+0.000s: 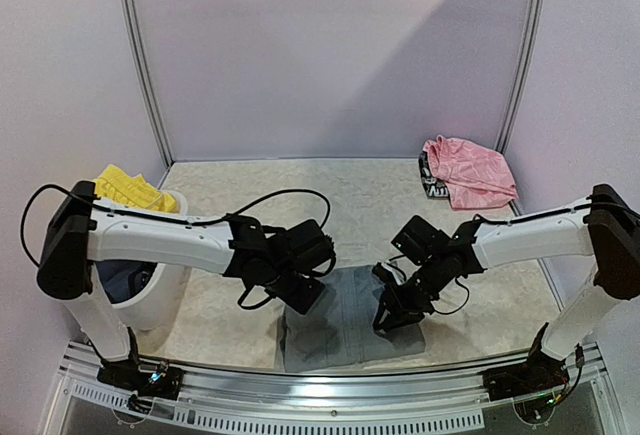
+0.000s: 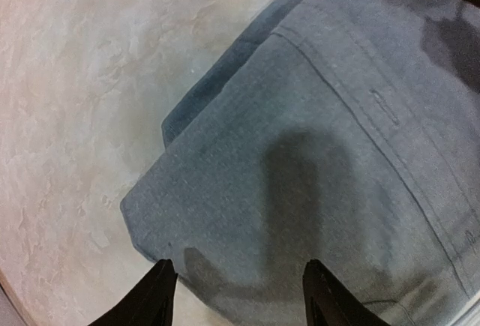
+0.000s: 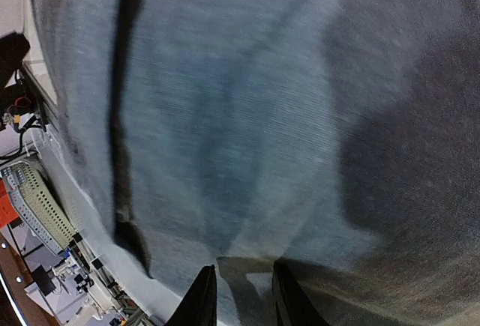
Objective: Fold and stack the mixed laundry pile
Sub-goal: Smooth out the square-folded shirt at the center of the board.
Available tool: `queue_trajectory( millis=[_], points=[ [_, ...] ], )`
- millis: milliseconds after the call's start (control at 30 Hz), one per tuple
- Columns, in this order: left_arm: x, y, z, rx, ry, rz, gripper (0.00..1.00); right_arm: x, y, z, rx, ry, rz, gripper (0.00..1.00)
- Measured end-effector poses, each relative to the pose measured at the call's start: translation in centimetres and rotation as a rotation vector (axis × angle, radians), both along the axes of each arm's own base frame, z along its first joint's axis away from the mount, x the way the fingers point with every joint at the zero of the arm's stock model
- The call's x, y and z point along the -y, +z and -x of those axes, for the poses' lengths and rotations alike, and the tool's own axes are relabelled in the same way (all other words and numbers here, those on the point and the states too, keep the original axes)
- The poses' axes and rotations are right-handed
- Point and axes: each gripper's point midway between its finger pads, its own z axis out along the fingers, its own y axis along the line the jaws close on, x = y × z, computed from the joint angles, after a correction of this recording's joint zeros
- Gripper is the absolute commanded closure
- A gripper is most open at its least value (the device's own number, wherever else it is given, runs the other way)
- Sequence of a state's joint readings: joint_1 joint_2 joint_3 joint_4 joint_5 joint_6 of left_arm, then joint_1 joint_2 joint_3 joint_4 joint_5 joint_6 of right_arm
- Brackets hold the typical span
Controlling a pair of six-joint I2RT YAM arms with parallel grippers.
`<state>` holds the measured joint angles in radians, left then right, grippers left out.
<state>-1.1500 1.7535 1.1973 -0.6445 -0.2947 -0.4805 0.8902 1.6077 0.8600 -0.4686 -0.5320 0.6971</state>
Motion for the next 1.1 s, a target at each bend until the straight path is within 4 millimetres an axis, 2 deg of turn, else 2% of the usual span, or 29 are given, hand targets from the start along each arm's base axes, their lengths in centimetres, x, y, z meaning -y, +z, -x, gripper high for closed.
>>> queue_trajectory(
  millis=[200, 400, 567, 733, 867, 967, 1100],
  points=[
    [-0.4, -3.1, -2.3, -0.044, 0.064, -0.051, 0.44, 2.0, -2.5, 1.7, -0.035, -0.040, 0.020, 0.74],
    [-1.8, -5.4, -4.2, -0.082, 0.137, -0.082, 0.44, 2.1, -2.4, 1.9, -0.018, -0.067, -0.019, 0.74],
    [-2.4, -5.3, -5.7, -0.077, 0.154, -0.095, 0.42, 2.6, -1.7, 1.9, -0.006, -0.097, -0.013, 0.74],
    [-2.3, -3.1, -7.9, -0.016, 0.127, -0.143, 0.32, 3.0, 0.7, 1.7, 0.032, -0.117, -0.013, 0.73],
    [-1.6, 0.0, -8.7, 0.067, 0.078, -0.162, 0.31, 2.2, 4.3, 0.0, 0.112, -0.137, -0.039, 0.73],
    [-1.3, 2.4, -8.0, 0.106, 0.031, -0.156, 0.34, 1.6, 6.6, -1.4, 0.176, -0.148, -0.062, 0.72],
    [0.8, 5.3, -5.1, 0.141, -0.089, -0.110, 0.36, 1.5, 8.0, -3.5, 0.213, -0.179, -0.066, 0.73]
  ],
)
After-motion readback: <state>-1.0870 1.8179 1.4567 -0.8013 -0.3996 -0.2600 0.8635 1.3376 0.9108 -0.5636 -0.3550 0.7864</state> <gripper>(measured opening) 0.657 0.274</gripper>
